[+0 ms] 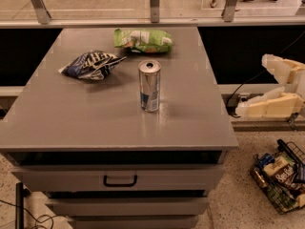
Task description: Knock redbull can over
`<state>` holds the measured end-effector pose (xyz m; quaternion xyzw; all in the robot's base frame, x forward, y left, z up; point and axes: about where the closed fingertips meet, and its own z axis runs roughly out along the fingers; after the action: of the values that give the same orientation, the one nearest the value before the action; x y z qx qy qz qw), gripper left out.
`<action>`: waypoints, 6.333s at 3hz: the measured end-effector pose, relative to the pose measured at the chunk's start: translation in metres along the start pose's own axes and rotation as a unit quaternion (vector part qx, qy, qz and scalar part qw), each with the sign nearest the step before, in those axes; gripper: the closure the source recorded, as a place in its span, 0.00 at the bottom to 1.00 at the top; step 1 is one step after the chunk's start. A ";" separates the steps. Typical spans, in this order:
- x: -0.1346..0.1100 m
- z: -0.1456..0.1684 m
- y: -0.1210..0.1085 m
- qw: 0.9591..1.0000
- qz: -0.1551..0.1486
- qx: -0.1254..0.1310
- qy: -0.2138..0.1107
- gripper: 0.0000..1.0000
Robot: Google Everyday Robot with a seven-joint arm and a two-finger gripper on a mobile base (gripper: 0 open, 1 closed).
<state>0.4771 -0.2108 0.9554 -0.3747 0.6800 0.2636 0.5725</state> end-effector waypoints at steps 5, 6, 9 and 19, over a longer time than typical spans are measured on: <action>0.001 0.122 0.049 0.992 -0.028 -0.110 -0.058 0.00; 0.004 0.150 0.054 0.992 -0.030 -0.106 -0.064 0.00; 0.011 0.221 0.070 0.989 -0.030 -0.122 -0.077 0.00; -0.015 0.183 0.056 0.778 -0.496 -0.316 0.221 1.00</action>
Offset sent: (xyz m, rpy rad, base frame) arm 0.0072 0.0234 -0.0083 0.0219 0.0425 0.0510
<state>0.5392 -0.0309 0.9285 -0.8678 0.3867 0.0534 0.3076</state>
